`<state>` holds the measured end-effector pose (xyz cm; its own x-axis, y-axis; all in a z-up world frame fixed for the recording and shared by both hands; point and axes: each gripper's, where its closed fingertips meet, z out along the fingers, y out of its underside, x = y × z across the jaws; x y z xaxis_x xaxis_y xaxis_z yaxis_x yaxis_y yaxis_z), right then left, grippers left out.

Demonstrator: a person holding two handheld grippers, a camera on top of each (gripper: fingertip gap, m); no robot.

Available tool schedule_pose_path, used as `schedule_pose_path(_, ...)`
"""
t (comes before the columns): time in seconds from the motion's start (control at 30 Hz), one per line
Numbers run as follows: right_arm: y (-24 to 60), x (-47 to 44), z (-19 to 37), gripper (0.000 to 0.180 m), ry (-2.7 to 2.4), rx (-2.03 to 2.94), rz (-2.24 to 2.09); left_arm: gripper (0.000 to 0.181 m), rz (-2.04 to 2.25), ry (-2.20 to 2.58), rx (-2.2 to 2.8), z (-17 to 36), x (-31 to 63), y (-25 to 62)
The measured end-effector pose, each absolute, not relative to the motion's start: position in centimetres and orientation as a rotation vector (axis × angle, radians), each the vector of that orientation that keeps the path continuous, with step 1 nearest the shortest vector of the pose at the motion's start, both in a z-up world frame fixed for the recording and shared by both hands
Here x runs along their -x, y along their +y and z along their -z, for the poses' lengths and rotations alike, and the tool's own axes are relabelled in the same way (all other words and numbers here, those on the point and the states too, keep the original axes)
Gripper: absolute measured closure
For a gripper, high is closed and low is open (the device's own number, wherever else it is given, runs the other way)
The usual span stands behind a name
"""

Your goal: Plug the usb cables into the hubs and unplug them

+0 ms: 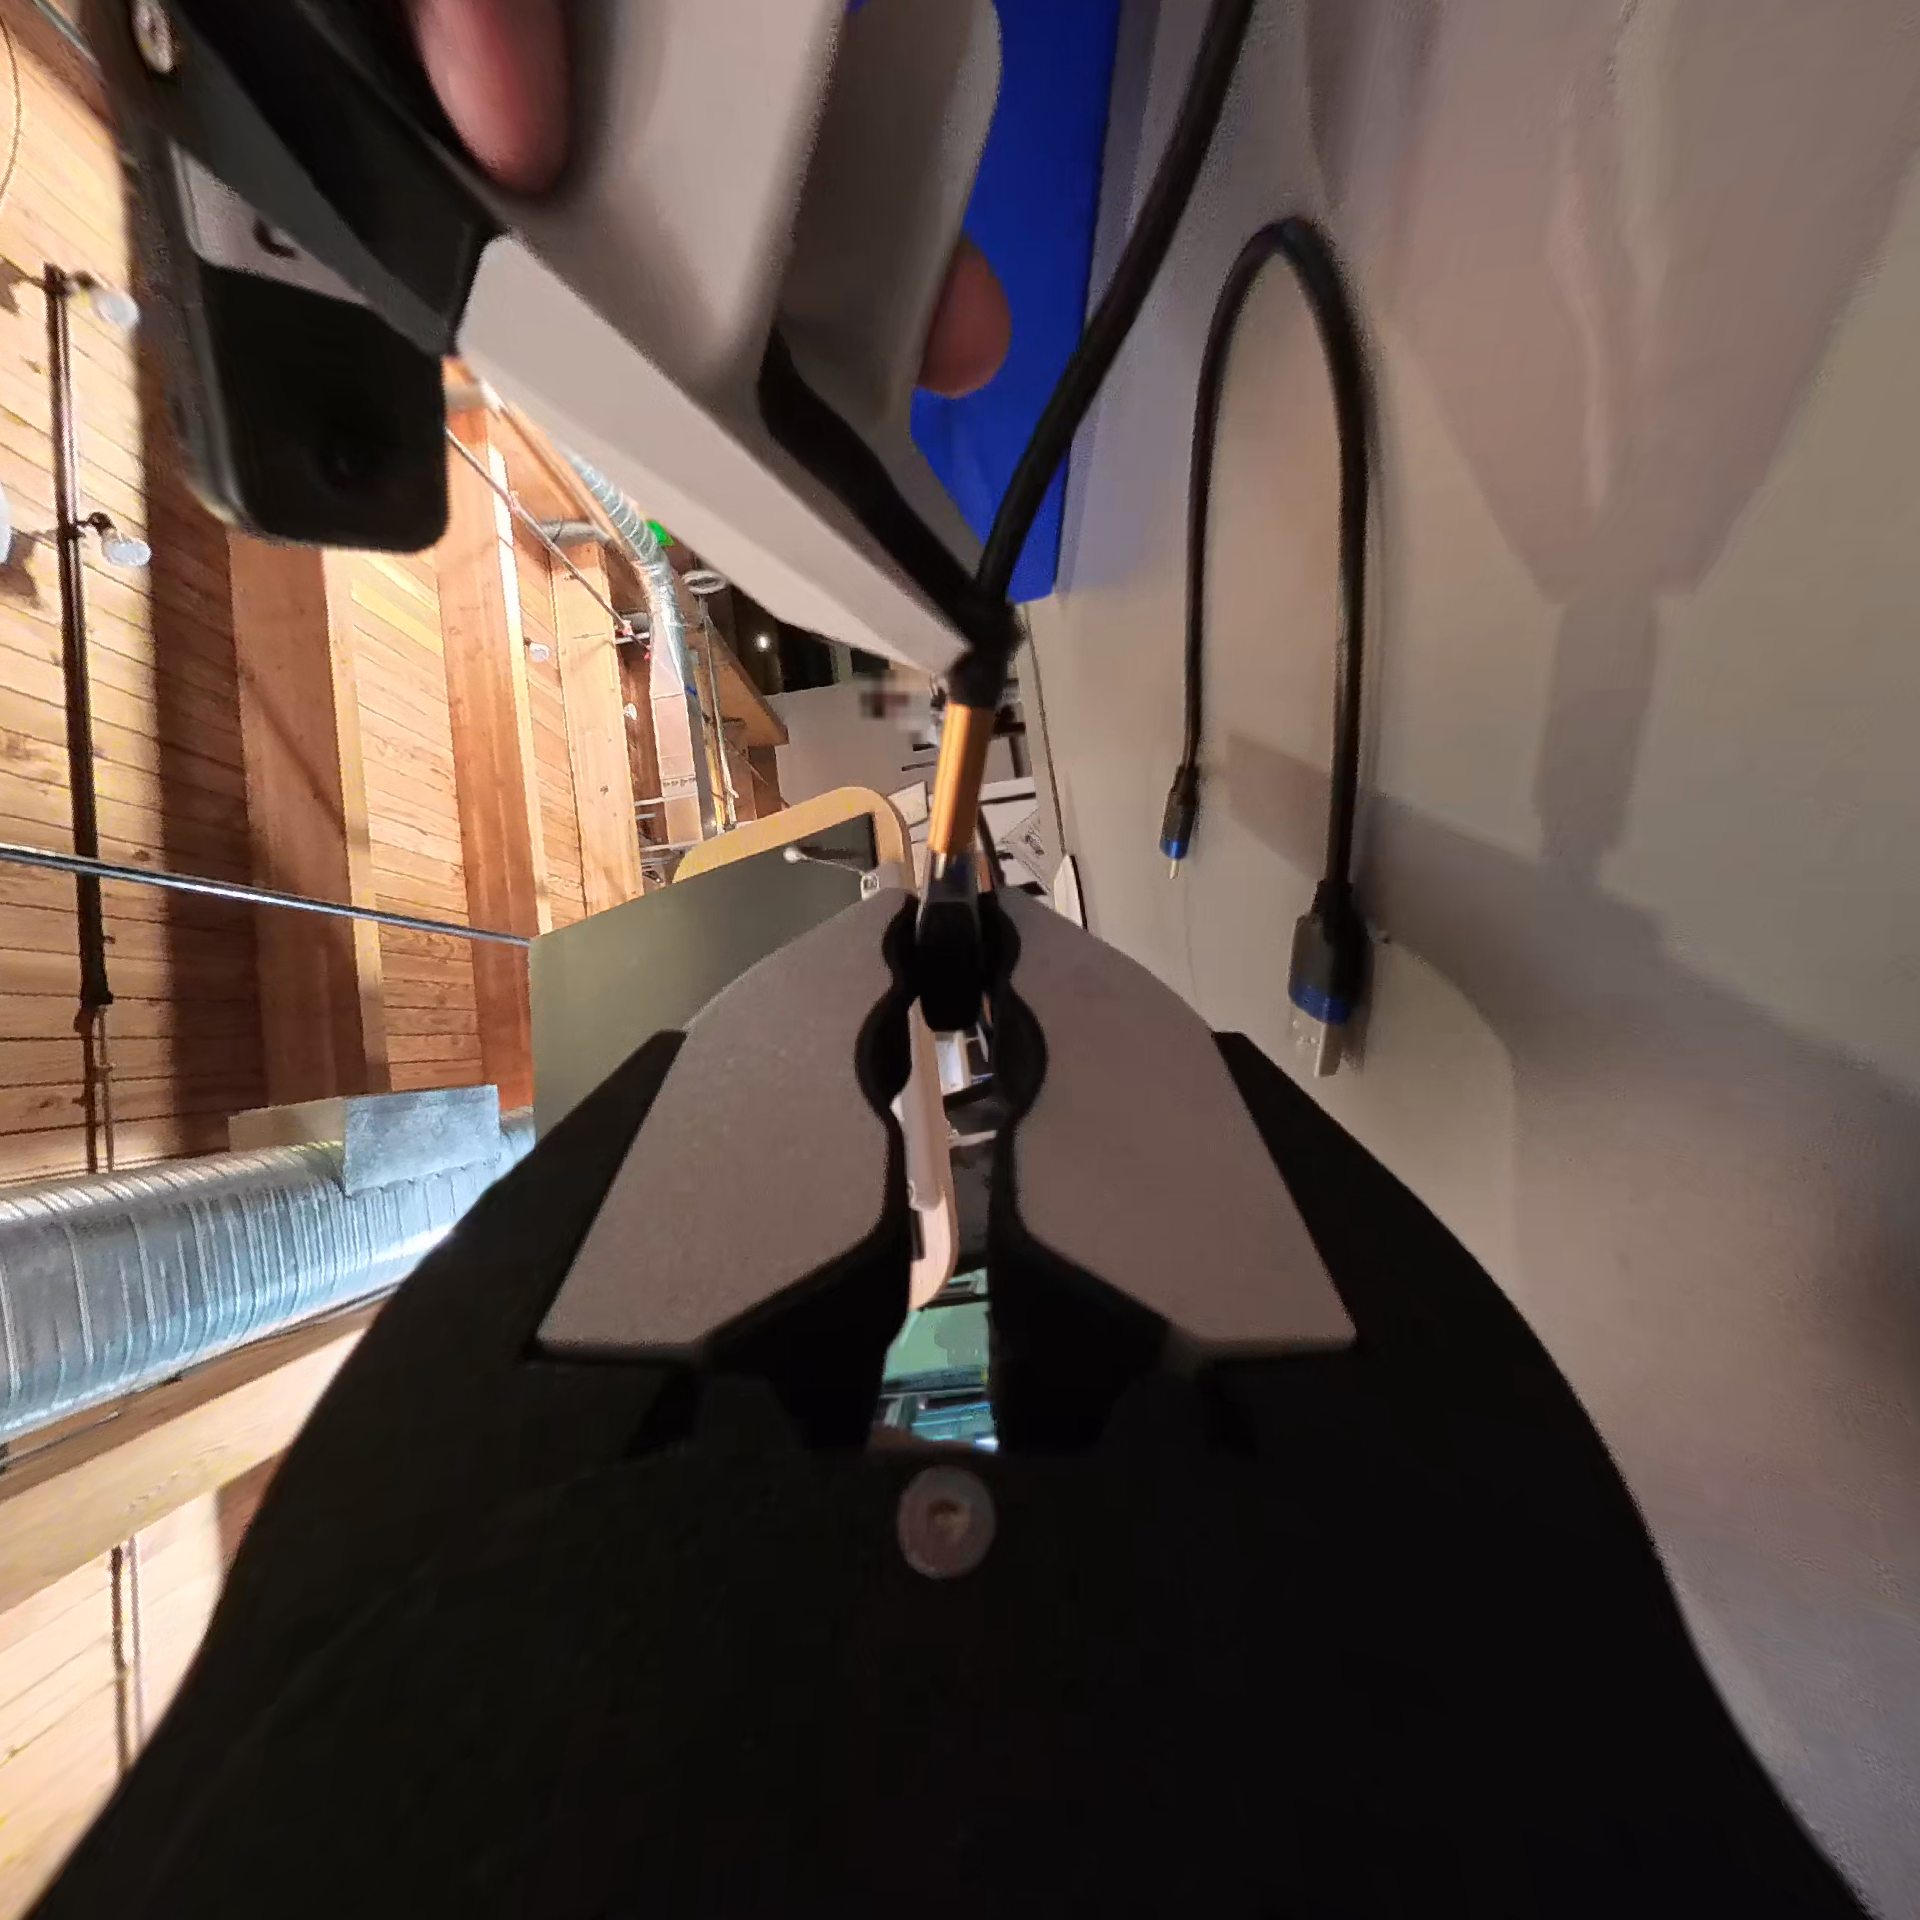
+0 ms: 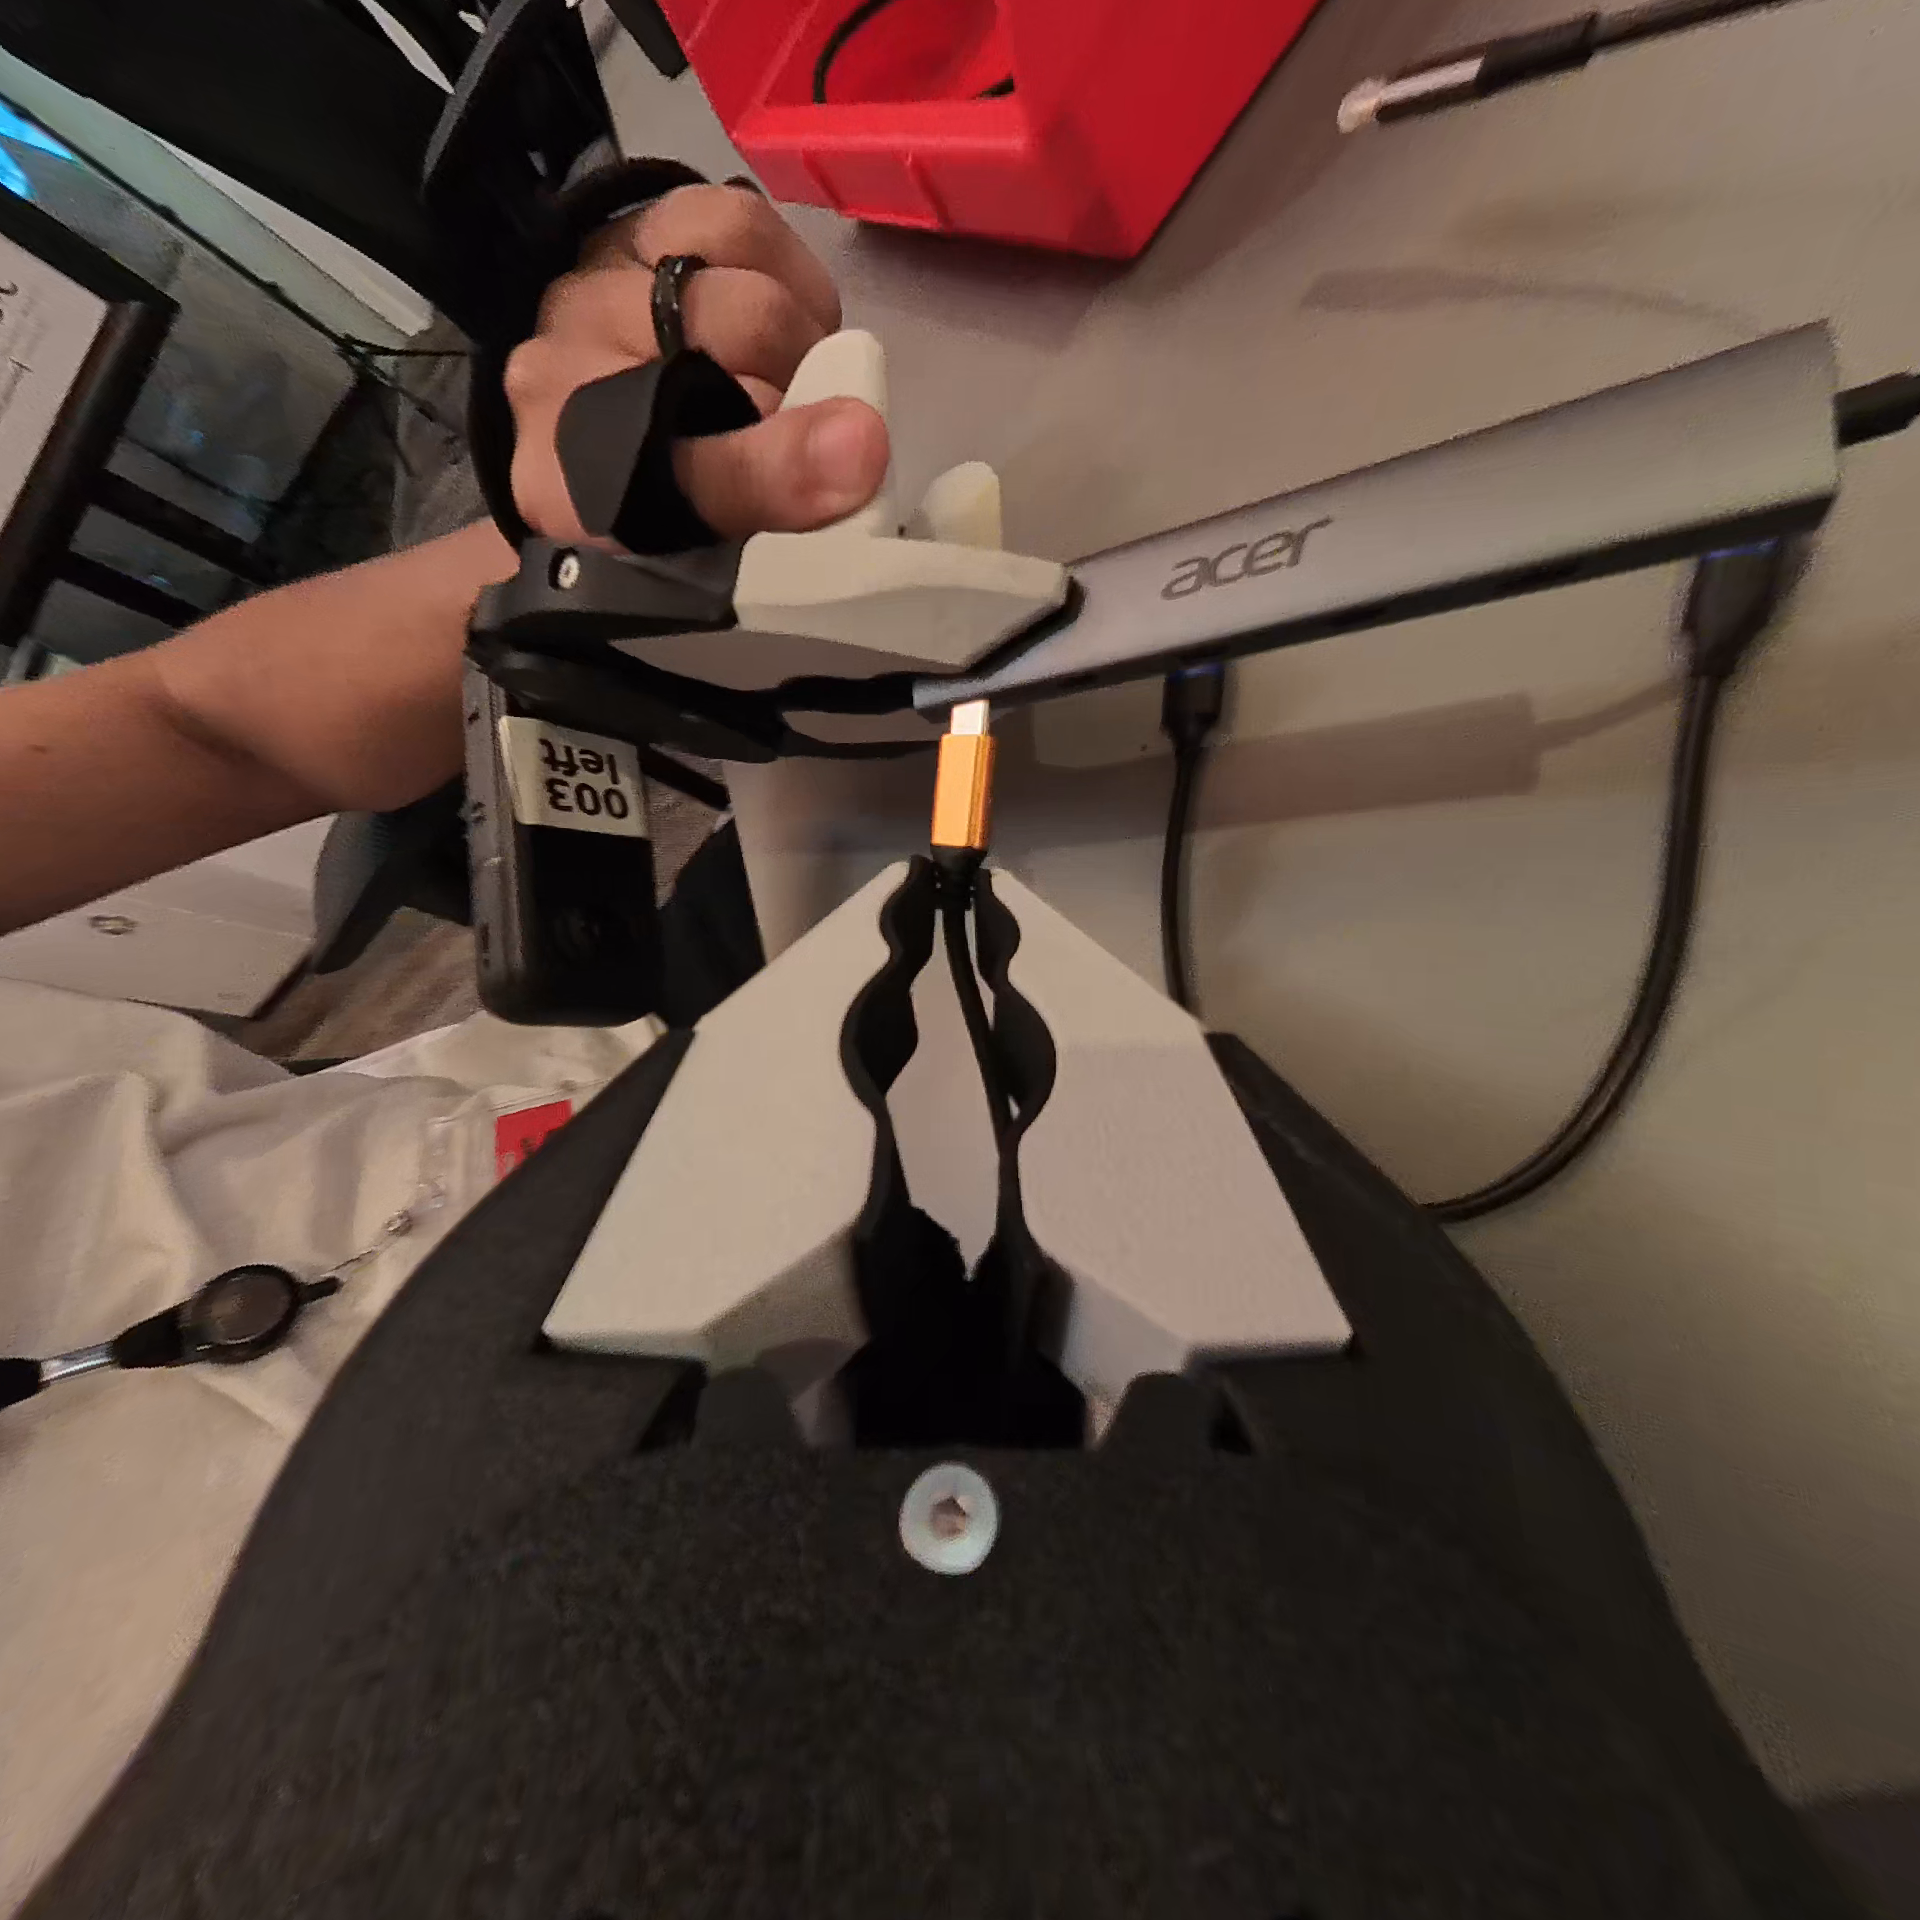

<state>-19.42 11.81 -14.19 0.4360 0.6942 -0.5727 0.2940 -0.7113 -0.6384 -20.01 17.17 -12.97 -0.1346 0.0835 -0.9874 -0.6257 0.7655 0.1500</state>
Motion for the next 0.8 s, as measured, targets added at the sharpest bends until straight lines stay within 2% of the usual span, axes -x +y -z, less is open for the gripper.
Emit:
schedule_pose_path(0.33,11.8,19.1,14.1,0.174,-0.821,2.260,-1.207,0.171,-0.677,1.632,0.435,13.5,19.9,16.6)
schedule_pose_path(0.57,13.7,19.2,13.0,0.172,-1.026,2.013,-0.762,0.171,-0.424,1.589,0.826,13.9,20.4,17.8)
schedule_pose_path(0.8,15.1,20.3,11.7,0.173,-0.999,1.836,-0.592,0.171,-0.329,1.507,0.979,13.1,21.5,19.1)
